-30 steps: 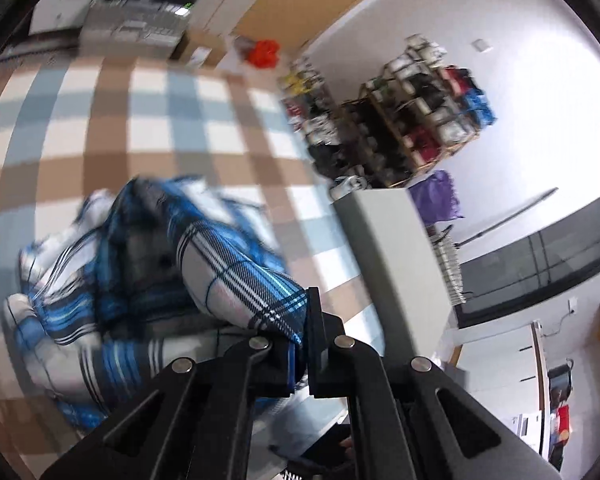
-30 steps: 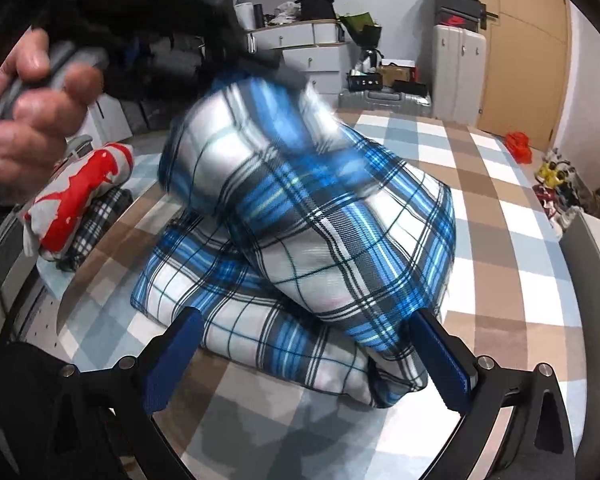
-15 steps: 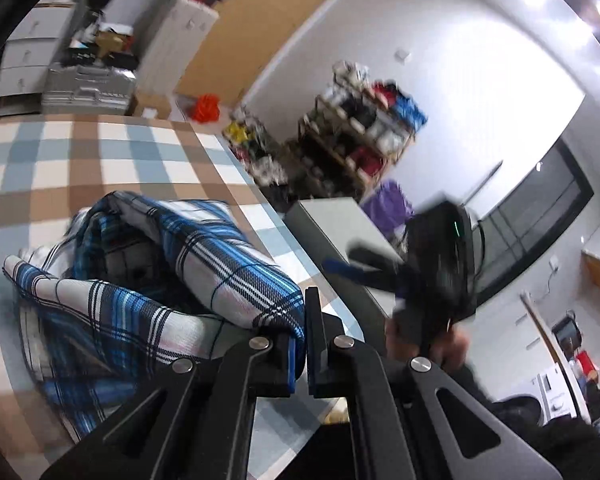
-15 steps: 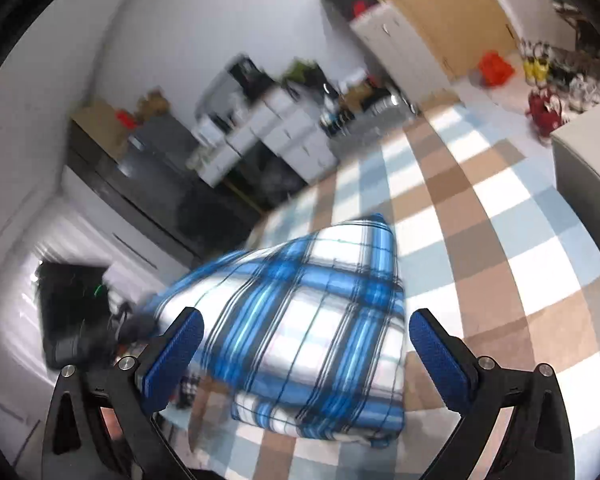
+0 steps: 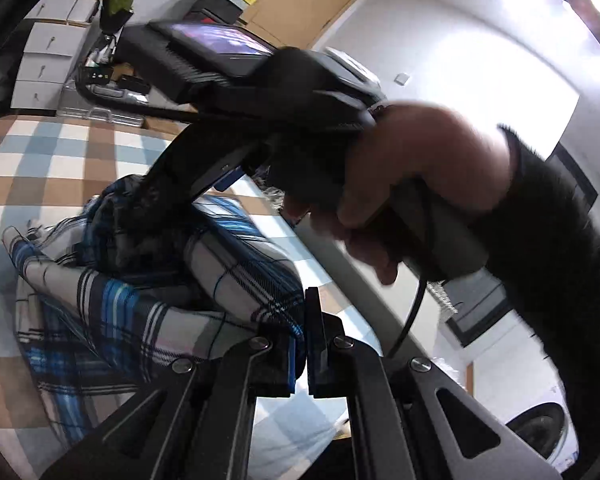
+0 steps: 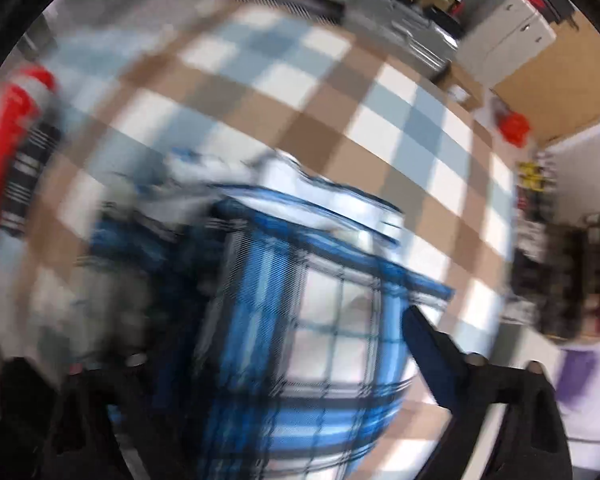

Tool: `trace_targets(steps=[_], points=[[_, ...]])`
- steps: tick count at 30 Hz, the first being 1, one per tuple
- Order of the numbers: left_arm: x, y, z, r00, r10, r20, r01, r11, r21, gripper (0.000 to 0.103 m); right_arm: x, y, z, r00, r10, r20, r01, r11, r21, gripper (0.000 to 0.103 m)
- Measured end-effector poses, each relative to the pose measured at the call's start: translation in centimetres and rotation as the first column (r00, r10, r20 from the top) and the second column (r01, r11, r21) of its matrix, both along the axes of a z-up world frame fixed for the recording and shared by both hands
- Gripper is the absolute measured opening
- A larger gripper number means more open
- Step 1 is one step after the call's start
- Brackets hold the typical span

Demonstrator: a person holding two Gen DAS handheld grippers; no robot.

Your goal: Fold large clothes

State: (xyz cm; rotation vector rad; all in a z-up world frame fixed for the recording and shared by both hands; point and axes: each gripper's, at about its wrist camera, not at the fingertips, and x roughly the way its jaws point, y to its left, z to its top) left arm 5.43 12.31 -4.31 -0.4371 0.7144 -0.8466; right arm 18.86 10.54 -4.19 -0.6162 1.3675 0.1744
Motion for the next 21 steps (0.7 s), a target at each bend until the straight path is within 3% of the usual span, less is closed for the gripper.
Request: trace_targets(steps=[2,3,6,8,10,15,19,21], points=[[0.5,0.2,-0.4,0.999,-0.014,-0.029,0.014,1.000,-0.002,0.000,0.5,-0.6,-0.9,1.000,0.007,-0.020,-0.008,0.999,-0.053,0.064],[0.7,0.4,-0.6,0.999,-0.006,-0.037,0.006,1.000,0.001,0.000,0.4,-0.7,-1.5,0.999,0.012,-0.036,-0.016,0.996,-0.092,0.043],[1.4,0.9,-0.7,0.998,0.007,-0.066,-0.006,1.000,0.014,0.000,0.6,-1.2,-1.4,0.999,-0.015,-0.048,0.013,0.999,-0.050,0.016],[1.7,1.6,-0.6,0.997,0.021,-0.070,-0.019,0.999,0.025,0.000,1.7,-1.6,-0.5,0.996,-0.072,-0.051,0.075,0.996,0.057,0.011],[2.1,3.0,-0.6,0.995,0.045,-0.086,-0.043,0.999,0.020,0.000,2.6,-2.4,0.7,0.987,-0.144,-0.069,0.155,0.970,0.190,0.010],[2.2,7.7,-0.9,0.981,0.110,-0.162,-0.120,0.991,-0.052,0.000,3.5,-3.5,3.1,0.947,-0.290,-0.140,0.322,0.839,0.439,0.009],[1.6,9.6,-1.6,0.966,0.139,-0.220,-0.160,0.984,-0.081,0.000,3.2,-2.7,4.0,0.913,-0.341,-0.222,0.407,0.733,0.545,0.010],[1.0,10.3,-1.7,0.959,0.158,-0.234,-0.177,0.982,-0.062,0.000,2.4,-1.2,4.4,0.907,-0.354,-0.229,0.421,0.714,0.560,0.010]])
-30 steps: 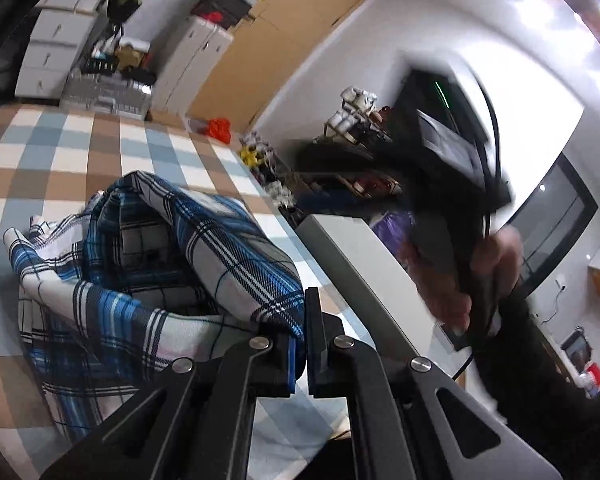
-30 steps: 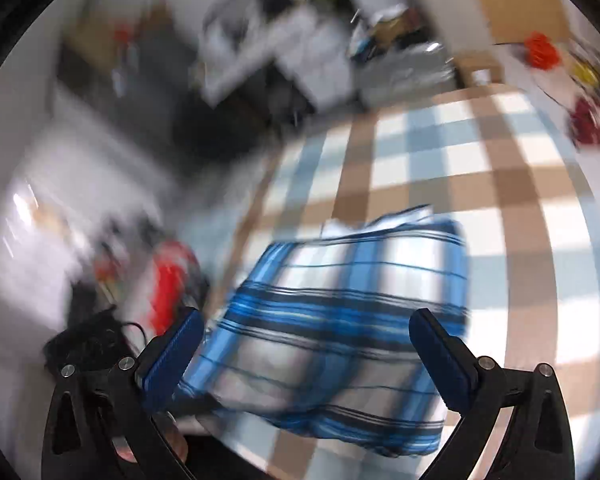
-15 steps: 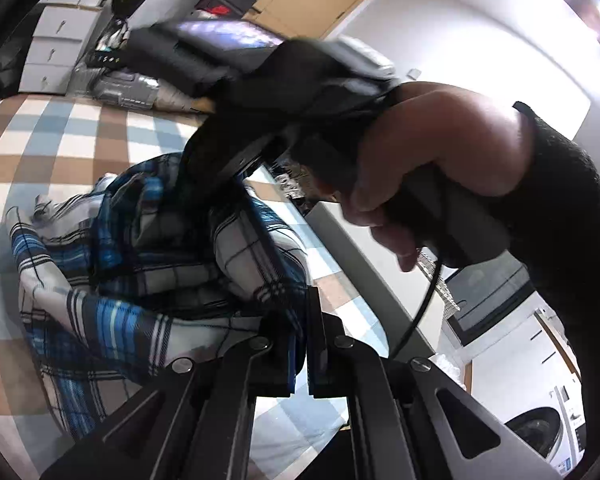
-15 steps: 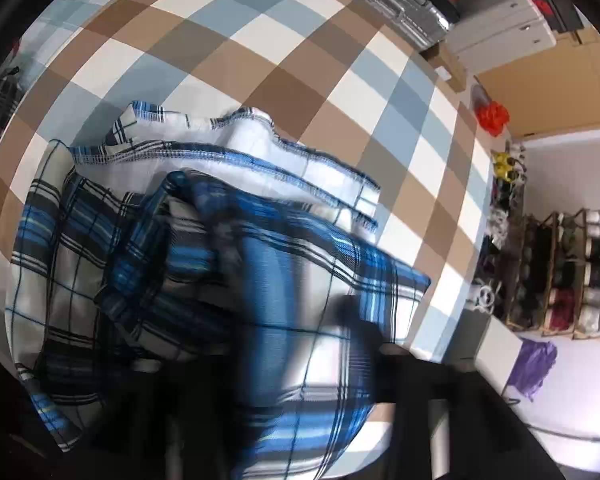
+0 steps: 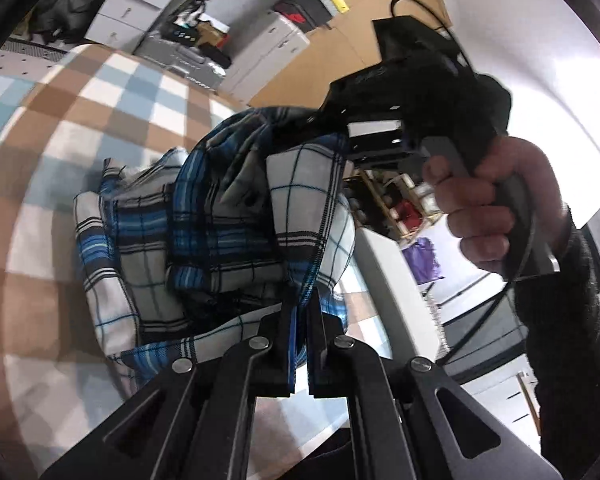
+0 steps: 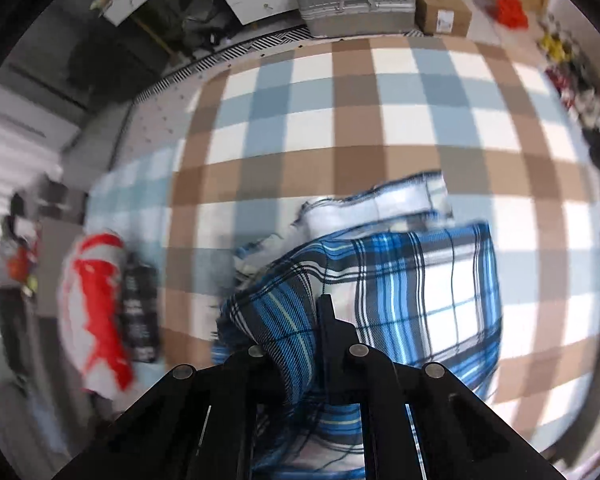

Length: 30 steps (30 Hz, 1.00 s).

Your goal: Fold large clothes

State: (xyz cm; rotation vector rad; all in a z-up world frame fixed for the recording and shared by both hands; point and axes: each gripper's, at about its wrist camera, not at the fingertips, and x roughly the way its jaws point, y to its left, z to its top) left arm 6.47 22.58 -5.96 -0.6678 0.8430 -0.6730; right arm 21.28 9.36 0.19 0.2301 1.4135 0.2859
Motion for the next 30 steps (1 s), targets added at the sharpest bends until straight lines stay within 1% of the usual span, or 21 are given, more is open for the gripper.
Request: trace_targets(steps=[3,5,7,8,11,13,15,17,18,19,20,21,22,23,25,27,29,30], points=[[-2.0,-0.5,-1.4,0.999,0.017,-0.039,-0.017,1.000,0.011,0.000,-0.9,2.2,-0.9,1.000,-0.016,-0.006,0.016,1.000,0.026,0.010],[-2.6,0.0,-2.6,0.997,0.044,-0.070,-0.043,0.999,0.021,0.000,-1.4,3.8,-1.8,1.000,-0.021,-0.014,0.022,0.999,0.030,0.010],[-3.3,0.7,-3.3,0.992,0.064,-0.104,-0.060,0.998,0.033,0.000,-2.0,5.6,-2.9,1.000,-0.012,-0.005,0.012,1.000,0.025,0.011],[-3.3,1.0,-3.8,0.989,0.066,-0.130,-0.062,0.997,0.035,0.000,-2.4,6.7,-3.7,1.000,-0.002,-0.007,0.003,0.999,0.035,0.011],[-3.2,1.5,-4.6,0.982,0.090,-0.168,-0.083,0.995,0.048,0.000,-3.5,8.7,-6.7,1.000,-0.002,-0.024,0.003,0.999,0.054,0.011],[-3.2,1.9,-4.7,0.978,0.099,-0.185,-0.095,0.995,0.032,0.000,-4.0,9.8,-8.3,0.999,0.021,-0.025,-0.019,0.998,0.065,0.011],[-3.8,2.0,-4.7,0.976,0.101,-0.192,-0.094,0.995,0.046,0.000,-4.2,9.7,-9.4,1.000,-0.010,-0.015,0.011,0.995,0.104,0.012],[-4.6,2.2,-4.9,0.973,0.098,-0.209,-0.090,0.995,0.049,0.000,-4.1,9.6,-9.7,1.000,-0.025,-0.012,0.026,0.992,0.123,0.012],[-5.0,2.4,-5.0,0.971,0.094,-0.221,-0.086,0.995,0.046,0.000,-4.1,9.5,-9.6,1.000,-0.018,-0.010,0.019,0.992,0.124,0.013],[-5.4,2.6,-5.0,0.968,0.106,-0.226,-0.098,0.994,0.048,0.000,-4.2,9.8,-9.3,1.000,0.021,-0.001,-0.020,0.994,0.112,0.014],[-5.8,3.0,-4.9,0.967,0.120,-0.225,-0.111,0.993,0.049,0.000,-4.3,10.2,-8.7,0.996,0.084,0.017,-0.085,0.991,0.100,0.022],[-6.4,3.6,-4.9,0.966,0.132,-0.221,-0.123,0.991,0.058,0.000,-4.6,10.5,-8.0,0.987,0.158,0.035,-0.161,0.980,0.113,0.045],[-7.0,4.1,-4.8,0.964,0.150,-0.217,-0.137,0.988,0.076,0.000,-5.2,10.7,-7.3,0.975,0.218,0.046,-0.223,0.962,0.159,0.068],[-7.4,4.5,-4.6,0.962,0.168,-0.214,-0.152,0.984,0.090,0.000,-5.8,10.7,-6.5,0.960,0.274,0.057,-0.280,0.933,0.226,0.103],[-7.7,4.9,-4.1,0.960,0.183,-0.213,-0.167,0.982,0.090,0.000,-7.4,10.0,-4.5,0.938,0.319,0.132,-0.345,0.889,0.302,0.103],[-7.6,5.1,-3.3,0.958,0.207,-0.199,-0.189,0.976,0.108,0.000,-8.5,9.1,-3.4,0.919,0.358,0.165,-0.395,0.835,0.384,0.103],[-7.9,4.9,-1.7,0.963,0.208,-0.172,-0.188,0.974,0.125,0.000,-9.1,7.1,-2.9,0.923,0.335,0.186,-0.384,0.810,0.443,0.103],[-7.8,4.7,-0.9,0.967,0.203,-0.156,-0.184,0.974,0.130,0.000,-9.5,5.5,-2.9,0.931,0.307,0.200,-0.366,0.808,0.461,0.103]])
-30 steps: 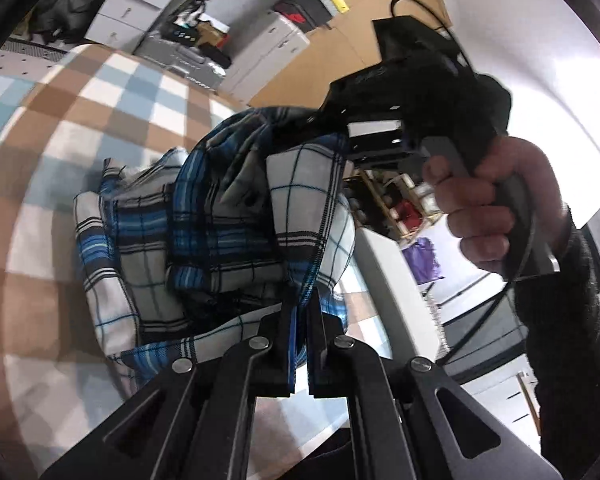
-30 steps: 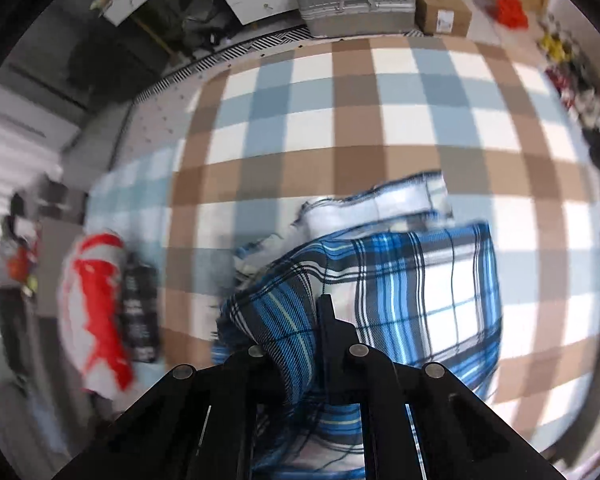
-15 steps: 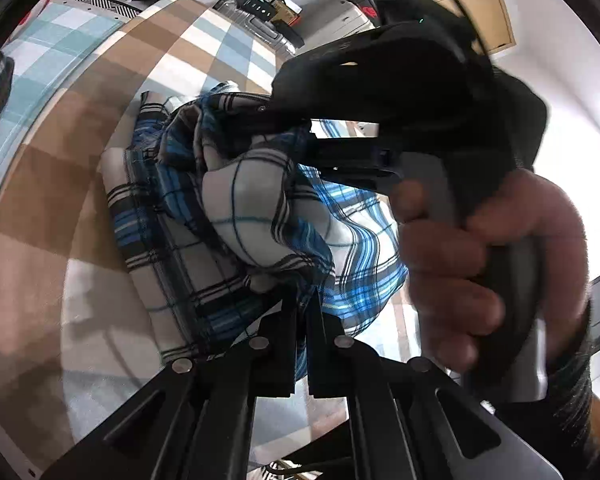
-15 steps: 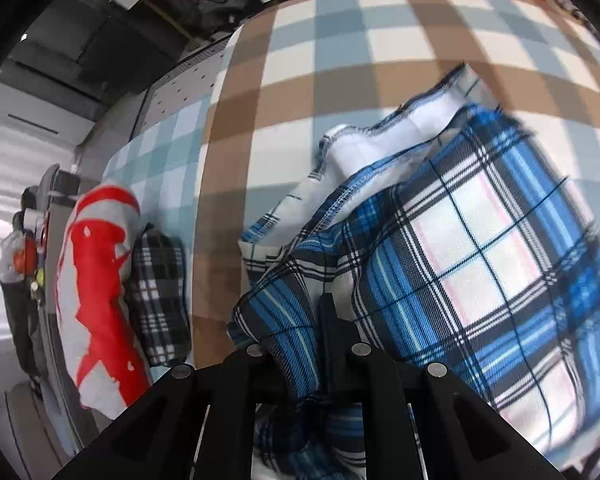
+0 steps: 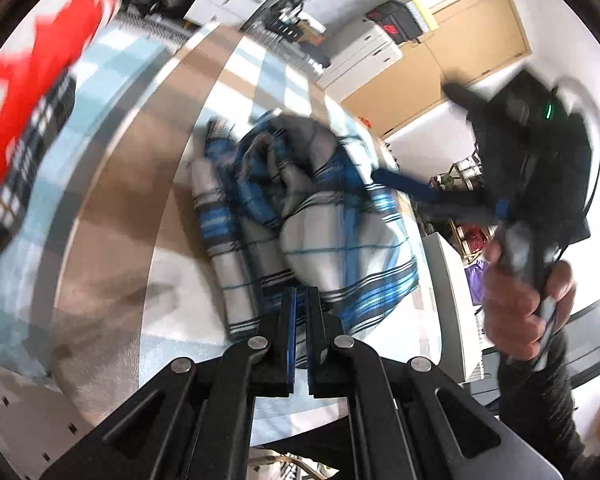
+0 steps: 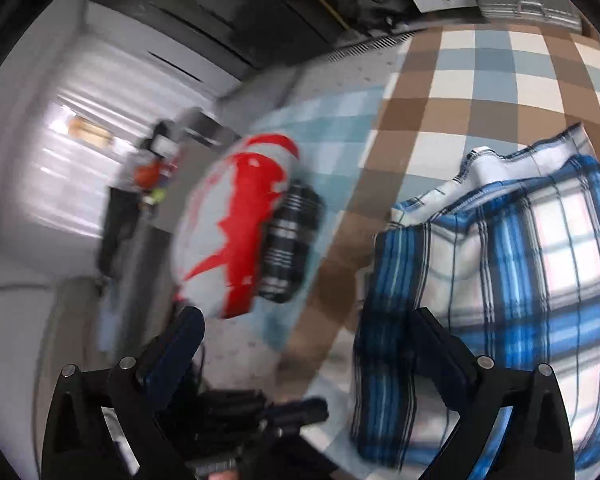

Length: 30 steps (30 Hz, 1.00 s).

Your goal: Fold large clothes

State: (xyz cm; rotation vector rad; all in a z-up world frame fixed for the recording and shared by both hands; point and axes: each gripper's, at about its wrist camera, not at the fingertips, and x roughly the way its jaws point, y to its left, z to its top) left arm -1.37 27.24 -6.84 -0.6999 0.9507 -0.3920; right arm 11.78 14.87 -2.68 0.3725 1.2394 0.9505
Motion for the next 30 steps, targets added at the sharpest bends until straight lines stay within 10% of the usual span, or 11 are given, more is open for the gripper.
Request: trace_targets(steps=[8,14,21,30], points=[[4.3,-6.4,8.0,0.975,-0.170,0.144,0.150,0.979,0.134,0.004,-0.5,-11.0,-2.4,0.958,-0.217,0.189,0.249,0.954,-0.164,0.103],[10.7,-7.1,3.0,0.990,-0.139,-0.010,0.136,0.957,0.257,0.004,-1.1,-10.9,-6.1,0.921,-0.030,0.388,0.252,0.805,-0.537,0.103],[9.8,-2.9,-2.2,0.991,-0.034,-0.130,0.074,0.943,0.323,0.000,-5.3,-9.7,-8.7,0.875,0.190,0.446,0.135,0.788,-0.601,0.103],[6.6,-2.4,3.1,1.000,-0.028,0.006,0.023,0.907,0.421,0.000,-5.8,-12.0,-6.1,0.879,0.122,0.462,0.137,0.862,-0.488,0.103]])
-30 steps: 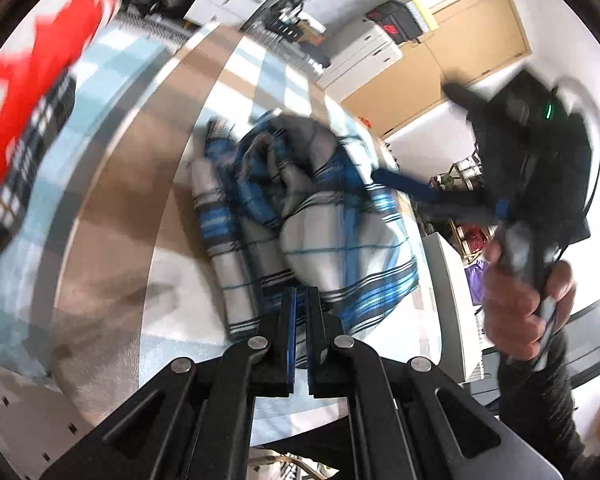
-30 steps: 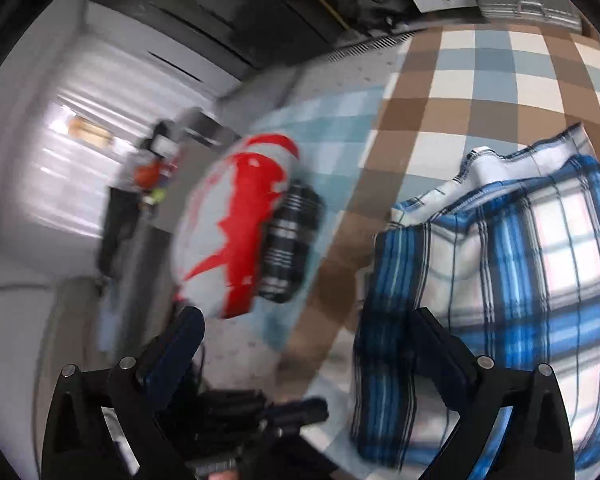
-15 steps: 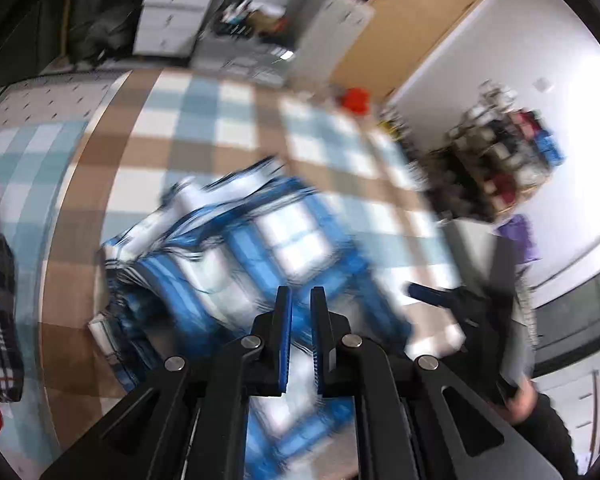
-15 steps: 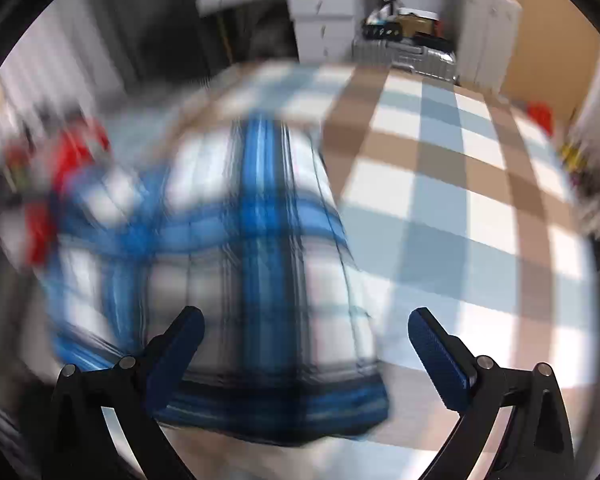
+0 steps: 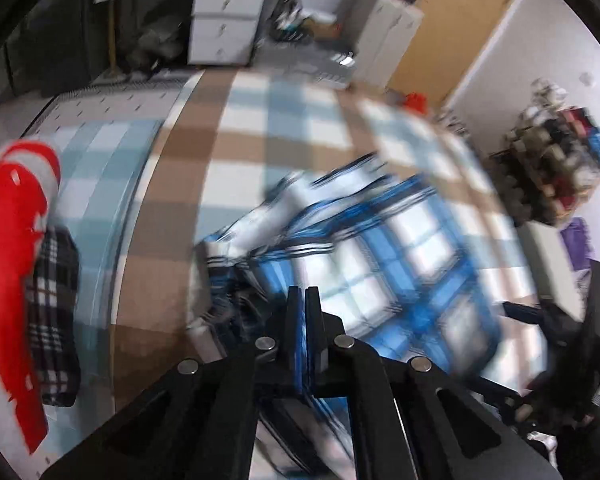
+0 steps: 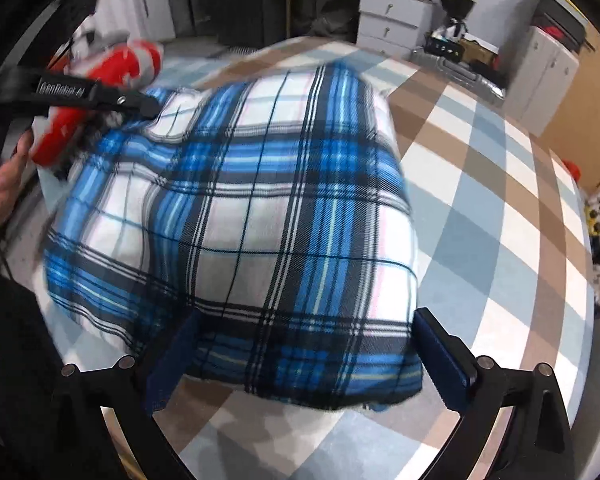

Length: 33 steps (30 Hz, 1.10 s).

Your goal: Fold large clothes

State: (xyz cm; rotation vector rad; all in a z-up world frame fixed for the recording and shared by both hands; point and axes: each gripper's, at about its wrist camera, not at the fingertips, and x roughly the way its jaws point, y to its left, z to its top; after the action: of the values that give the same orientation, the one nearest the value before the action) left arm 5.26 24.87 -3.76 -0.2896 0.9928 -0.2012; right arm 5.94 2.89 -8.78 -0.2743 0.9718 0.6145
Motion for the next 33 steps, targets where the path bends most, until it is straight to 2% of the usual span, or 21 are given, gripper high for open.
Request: trace_targets(steps=[2,5,8,11,13,14,16,19,22,25,29,30,32,33], points=[[-2.4,-1.6,2.4,0.997,-0.056,0.044,0.057,0.998,-0.022,0.000,-0.9,0.2,0.6,0.999,0.033,0.023,-0.034,0.999,0.040,0.103],[-4.6,-5.0,3.0,0.984,-0.168,0.062,0.172,0.983,-0.058,0.000,-1.5,2.4,-0.9,0.997,0.060,0.051,-0.056,0.996,-0.075,0.103],[-5.1,-7.1,0.8,0.981,-0.192,0.007,0.193,0.981,-0.014,0.000,-1.7,4.0,-3.1,0.996,0.061,0.066,-0.050,0.984,-0.169,0.103],[-3.7,-5.2,-4.3,0.987,-0.090,-0.132,0.087,0.996,-0.023,0.000,-2.1,4.1,-3.2,0.996,0.052,0.066,-0.039,0.982,-0.185,0.103],[-3.5,-3.2,-6.5,0.984,-0.042,-0.174,0.033,0.998,-0.055,0.000,-2.1,3.3,-2.5,0.998,0.053,0.033,-0.048,0.988,-0.146,0.103],[-3.7,-2.1,-7.3,0.983,-0.033,-0.178,0.016,0.995,-0.095,0.000,-2.3,2.8,-2.1,0.998,0.061,0.013,-0.059,0.992,-0.113,0.103],[-4.2,-0.7,-7.5,0.984,-0.026,-0.175,0.001,0.990,-0.143,0.000,-1.8,1.1,-0.8,0.997,0.066,-0.045,-0.067,0.998,-0.010,0.103],[-5.7,0.4,-6.1,0.988,0.002,-0.157,-0.023,0.992,-0.128,0.000,-0.2,-2.0,1.2,0.994,0.014,-0.104,0.000,0.991,0.133,0.103],[-7.3,2.1,-3.9,0.993,0.036,-0.109,-0.055,0.984,-0.170,0.000,2.1,-5.0,2.8,0.991,-0.060,-0.123,0.090,0.962,0.259,0.103],[-9.1,3.6,-2.6,0.994,0.083,-0.070,-0.096,0.973,-0.210,0.000,5.0,-6.2,2.9,0.981,-0.091,-0.170,0.140,0.943,0.301,0.103],[-9.0,2.9,-5.1,0.987,0.069,-0.143,-0.112,0.941,-0.320,0.000,8.2,-5.0,0.2,0.948,-0.023,-0.316,0.122,0.947,0.297,0.103],[-9.3,2.9,-5.8,0.990,0.048,-0.129,-0.097,0.908,-0.408,0.000,8.7,-4.6,-0.5,0.939,0.003,-0.343,0.111,0.944,0.311,0.103],[-9.8,2.6,-6.0,0.989,0.068,-0.135,-0.121,0.893,-0.433,0.000,9.1,-3.7,-1.8,0.920,0.052,-0.390,0.089,0.938,0.335,0.103],[-10.0,2.5,-6.3,0.989,0.074,-0.126,-0.125,0.875,-0.467,0.000,9.1,-3.4,-2.5,0.908,0.071,-0.413,0.081,0.937,0.339,0.103]])
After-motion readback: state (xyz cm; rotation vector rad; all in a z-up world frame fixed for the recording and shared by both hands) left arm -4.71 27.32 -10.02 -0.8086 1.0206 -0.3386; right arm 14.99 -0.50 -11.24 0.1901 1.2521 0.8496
